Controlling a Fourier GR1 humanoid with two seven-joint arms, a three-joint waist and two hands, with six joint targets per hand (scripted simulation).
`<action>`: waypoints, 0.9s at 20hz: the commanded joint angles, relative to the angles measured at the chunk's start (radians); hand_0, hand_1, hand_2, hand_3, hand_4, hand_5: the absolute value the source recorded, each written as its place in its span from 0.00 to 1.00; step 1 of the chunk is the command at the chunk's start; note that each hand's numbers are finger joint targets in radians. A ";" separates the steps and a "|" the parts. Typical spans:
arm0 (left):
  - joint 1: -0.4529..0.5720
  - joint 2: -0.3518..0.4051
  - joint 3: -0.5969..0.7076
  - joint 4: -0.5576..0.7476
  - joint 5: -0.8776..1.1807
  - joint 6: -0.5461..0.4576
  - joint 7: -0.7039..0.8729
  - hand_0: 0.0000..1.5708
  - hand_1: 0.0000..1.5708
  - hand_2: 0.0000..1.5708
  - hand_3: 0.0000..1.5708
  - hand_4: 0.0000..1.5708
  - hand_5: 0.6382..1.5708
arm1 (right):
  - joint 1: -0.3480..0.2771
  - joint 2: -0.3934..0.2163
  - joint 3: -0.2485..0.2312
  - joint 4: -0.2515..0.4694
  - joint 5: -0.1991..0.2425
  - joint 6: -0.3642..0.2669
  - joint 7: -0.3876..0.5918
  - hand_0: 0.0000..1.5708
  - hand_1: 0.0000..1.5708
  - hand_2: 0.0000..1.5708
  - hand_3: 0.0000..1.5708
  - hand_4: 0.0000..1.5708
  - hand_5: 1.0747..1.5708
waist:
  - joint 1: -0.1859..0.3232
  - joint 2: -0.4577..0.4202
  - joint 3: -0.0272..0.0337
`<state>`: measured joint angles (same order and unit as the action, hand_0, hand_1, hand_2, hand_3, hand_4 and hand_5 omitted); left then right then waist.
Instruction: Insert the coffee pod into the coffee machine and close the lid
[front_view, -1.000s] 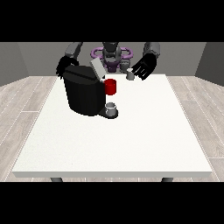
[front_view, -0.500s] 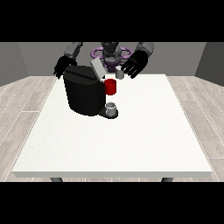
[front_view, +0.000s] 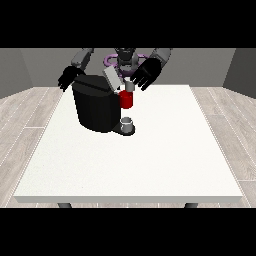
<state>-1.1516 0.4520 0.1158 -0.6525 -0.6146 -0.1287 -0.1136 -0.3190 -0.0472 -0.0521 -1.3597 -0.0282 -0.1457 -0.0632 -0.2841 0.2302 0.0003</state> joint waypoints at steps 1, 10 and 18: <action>-0.033 -0.020 -0.009 0.008 -0.005 -0.038 0.038 0.84 0.84 0.85 0.78 0.31 1.00 | -0.019 -0.009 -0.015 0.019 0.001 -0.008 0.003 0.00 0.00 0.00 0.00 0.34 1.00 | 0.004 -0.002 0.0000; -0.015 -0.015 0.005 0.043 -0.028 0.026 0.004 0.80 0.80 0.82 0.77 0.32 1.00 | 0.031 0.042 0.061 -0.062 0.028 -0.019 0.016 0.00 0.00 0.00 0.00 0.33 1.00 | -0.055 0.021 -0.0005; -0.030 -0.024 -0.010 0.027 -0.027 -0.036 -0.031 0.76 0.76 0.81 0.76 0.33 1.00 | -0.028 -0.004 -0.020 -0.005 -0.013 -0.011 0.011 0.00 0.00 0.00 0.00 0.29 1.00 | 0.007 0.036 -0.0001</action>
<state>-1.1751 0.4339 0.1127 -0.6254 -0.6407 -0.1399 -0.1265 -0.3318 -0.0446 -0.0600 -1.3787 -0.0361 -0.1553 -0.0598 -0.2900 0.2590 0.0001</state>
